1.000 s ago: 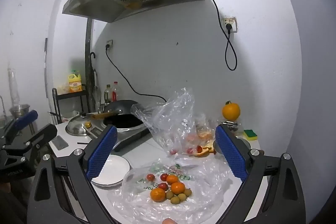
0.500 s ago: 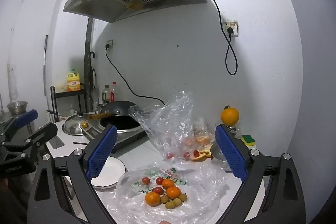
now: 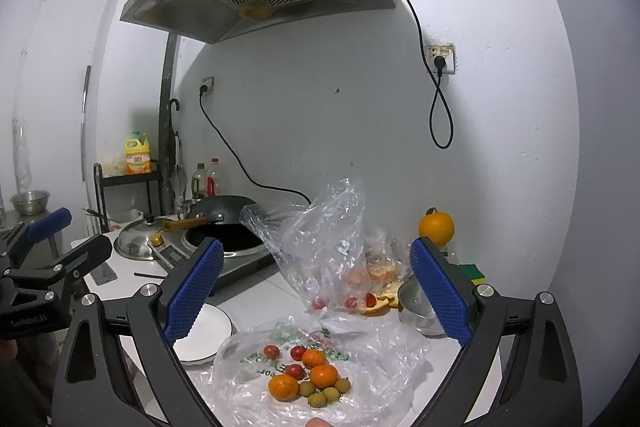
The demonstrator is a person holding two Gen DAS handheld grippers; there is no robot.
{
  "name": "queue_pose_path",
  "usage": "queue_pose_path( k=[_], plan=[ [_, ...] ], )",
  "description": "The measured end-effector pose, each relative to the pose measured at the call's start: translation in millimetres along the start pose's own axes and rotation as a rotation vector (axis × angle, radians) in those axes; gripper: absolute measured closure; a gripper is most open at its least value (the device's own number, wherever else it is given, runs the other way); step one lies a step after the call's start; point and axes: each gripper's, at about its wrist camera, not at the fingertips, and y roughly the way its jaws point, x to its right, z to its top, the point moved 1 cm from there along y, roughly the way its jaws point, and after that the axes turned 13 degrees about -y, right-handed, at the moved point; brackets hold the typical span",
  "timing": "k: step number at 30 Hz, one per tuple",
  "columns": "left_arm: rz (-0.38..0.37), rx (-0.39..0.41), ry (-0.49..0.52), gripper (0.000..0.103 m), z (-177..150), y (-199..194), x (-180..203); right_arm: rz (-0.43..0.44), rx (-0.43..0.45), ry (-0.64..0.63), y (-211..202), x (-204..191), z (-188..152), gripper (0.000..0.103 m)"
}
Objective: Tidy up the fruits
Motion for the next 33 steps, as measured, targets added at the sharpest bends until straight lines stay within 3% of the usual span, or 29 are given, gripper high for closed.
queue_pose_path(
  k=[33],
  plan=[
    [0.015,0.001,0.009,0.001,2,8,1,0.036,0.010,0.005,20,3,-3,0.007]
  ],
)
